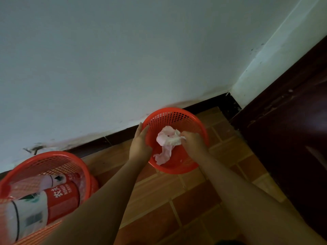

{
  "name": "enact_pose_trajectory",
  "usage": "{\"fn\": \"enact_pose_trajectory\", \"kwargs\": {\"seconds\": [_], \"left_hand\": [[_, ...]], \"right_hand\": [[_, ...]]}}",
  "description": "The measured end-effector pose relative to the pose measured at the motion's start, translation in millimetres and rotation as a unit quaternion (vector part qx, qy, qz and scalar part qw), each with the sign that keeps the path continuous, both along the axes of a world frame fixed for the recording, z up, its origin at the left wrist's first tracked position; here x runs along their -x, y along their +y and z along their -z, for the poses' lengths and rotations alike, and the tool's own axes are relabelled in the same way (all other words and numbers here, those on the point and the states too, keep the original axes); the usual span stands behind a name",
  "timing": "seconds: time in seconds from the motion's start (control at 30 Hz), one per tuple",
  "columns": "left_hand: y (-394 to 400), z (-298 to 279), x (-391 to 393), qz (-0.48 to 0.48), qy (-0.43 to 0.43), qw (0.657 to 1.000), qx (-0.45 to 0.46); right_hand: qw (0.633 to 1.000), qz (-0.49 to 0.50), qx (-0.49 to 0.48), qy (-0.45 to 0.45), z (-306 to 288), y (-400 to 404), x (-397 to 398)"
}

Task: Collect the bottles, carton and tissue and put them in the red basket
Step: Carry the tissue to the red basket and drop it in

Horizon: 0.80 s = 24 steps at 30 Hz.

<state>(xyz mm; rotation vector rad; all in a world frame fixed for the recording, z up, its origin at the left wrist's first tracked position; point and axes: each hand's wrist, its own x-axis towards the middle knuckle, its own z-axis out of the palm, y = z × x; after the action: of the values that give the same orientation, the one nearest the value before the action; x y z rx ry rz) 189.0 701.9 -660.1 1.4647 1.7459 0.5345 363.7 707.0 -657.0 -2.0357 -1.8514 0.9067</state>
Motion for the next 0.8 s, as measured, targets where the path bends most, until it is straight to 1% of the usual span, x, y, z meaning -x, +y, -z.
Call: {"fn": "enact_pose_trajectory", "kwargs": {"seconds": [0.07, 0.23, 0.27, 0.33, 0.43, 0.5, 0.53, 0.67, 0.8], "left_hand": [[-1, 2, 1, -0.004, -0.006, 1.0, -0.003], [-3, 5, 5, 0.003, 0.003, 1.0, -0.008], [-3, 5, 5, 0.005, 0.004, 1.0, -0.008], [-4, 3, 5, 0.007, 0.004, 1.0, -0.001], [-4, 0, 4, 0.016, 0.0, 1.0, 0.008], [-4, 0, 5, 0.024, 0.003, 1.0, 0.011], [-3, 0, 6, 0.027, 0.005, 1.0, 0.013], [-3, 3, 7, 0.036, 0.024, 0.999, 0.013], [0, 7, 8, 0.056, 0.062, 0.996, 0.008]], "right_hand": [[0.999, -0.016, 0.028, -0.004, 12, -3, 4], [0.99, -0.071, 0.102, -0.067, 22, -5, 7], [0.99, -0.078, 0.088, -0.073, 21, -6, 5], [0.99, -0.1, 0.003, -0.097, 20, -7, -2], [0.972, -0.102, -0.099, -0.189, 16, -9, -18], [0.964, -0.073, -0.128, -0.22, 9, -14, -26], [0.963, -0.061, -0.124, -0.23, 5, -16, -29], [0.972, -0.023, -0.057, -0.226, 4, -26, -38], [0.984, 0.013, -0.029, -0.175, 3, -30, -36]]}}
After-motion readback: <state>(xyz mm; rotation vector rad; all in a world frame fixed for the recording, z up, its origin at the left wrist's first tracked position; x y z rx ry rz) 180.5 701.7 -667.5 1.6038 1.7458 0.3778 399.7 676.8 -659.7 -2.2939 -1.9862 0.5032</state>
